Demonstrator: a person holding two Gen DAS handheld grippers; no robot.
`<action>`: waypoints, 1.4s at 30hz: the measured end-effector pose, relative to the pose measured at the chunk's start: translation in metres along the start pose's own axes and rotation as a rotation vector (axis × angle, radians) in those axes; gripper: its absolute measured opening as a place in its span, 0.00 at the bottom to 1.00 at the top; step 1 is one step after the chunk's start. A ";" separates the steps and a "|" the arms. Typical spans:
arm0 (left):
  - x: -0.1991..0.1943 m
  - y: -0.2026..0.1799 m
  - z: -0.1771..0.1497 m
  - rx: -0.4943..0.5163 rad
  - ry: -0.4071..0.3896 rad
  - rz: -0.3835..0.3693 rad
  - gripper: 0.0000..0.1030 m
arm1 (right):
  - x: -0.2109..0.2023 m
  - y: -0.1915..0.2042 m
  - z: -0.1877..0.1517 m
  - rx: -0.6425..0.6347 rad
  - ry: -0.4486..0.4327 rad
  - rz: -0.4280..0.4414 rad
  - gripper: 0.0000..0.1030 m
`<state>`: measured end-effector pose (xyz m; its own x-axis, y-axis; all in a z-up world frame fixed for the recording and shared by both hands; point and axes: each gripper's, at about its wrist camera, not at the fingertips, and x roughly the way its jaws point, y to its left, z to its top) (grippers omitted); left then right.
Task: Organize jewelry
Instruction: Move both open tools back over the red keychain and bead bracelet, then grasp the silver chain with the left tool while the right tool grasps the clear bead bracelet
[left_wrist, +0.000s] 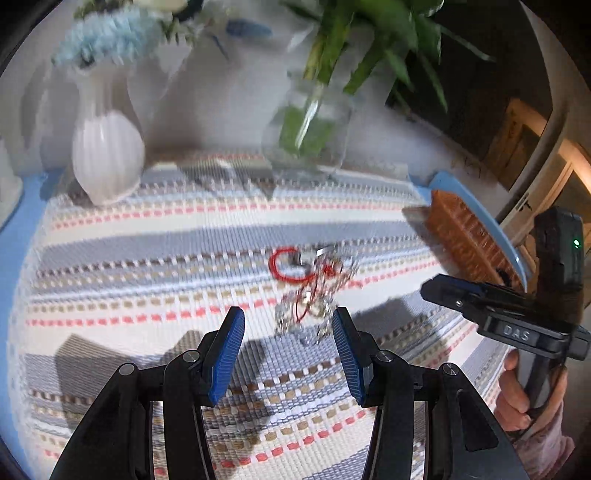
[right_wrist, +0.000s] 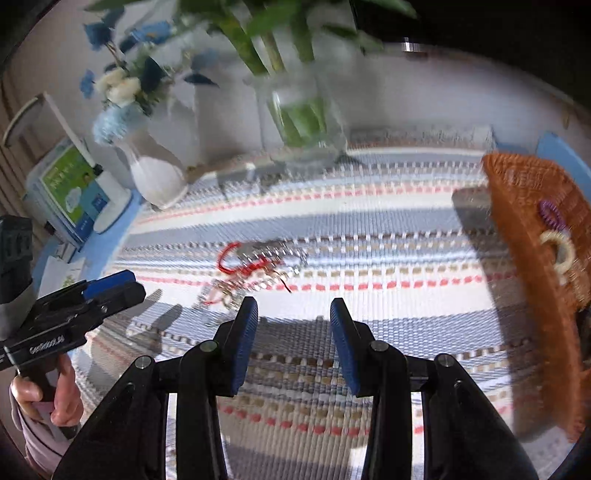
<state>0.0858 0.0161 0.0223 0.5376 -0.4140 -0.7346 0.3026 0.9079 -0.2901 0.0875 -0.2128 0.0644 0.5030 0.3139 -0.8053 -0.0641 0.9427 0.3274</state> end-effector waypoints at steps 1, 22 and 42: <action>0.004 -0.001 -0.002 0.003 0.007 0.001 0.49 | 0.008 -0.004 -0.003 0.004 0.005 -0.004 0.42; 0.055 -0.020 -0.016 -0.002 0.051 0.082 0.29 | 0.050 -0.002 0.023 -0.113 0.050 -0.073 0.42; 0.053 -0.025 -0.023 0.019 0.002 0.080 0.28 | 0.105 0.025 0.038 -0.338 0.066 -0.101 0.30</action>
<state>0.0884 -0.0267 -0.0235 0.5590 -0.3402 -0.7562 0.2739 0.9365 -0.2188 0.1717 -0.1609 0.0065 0.4650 0.2134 -0.8592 -0.3037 0.9501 0.0716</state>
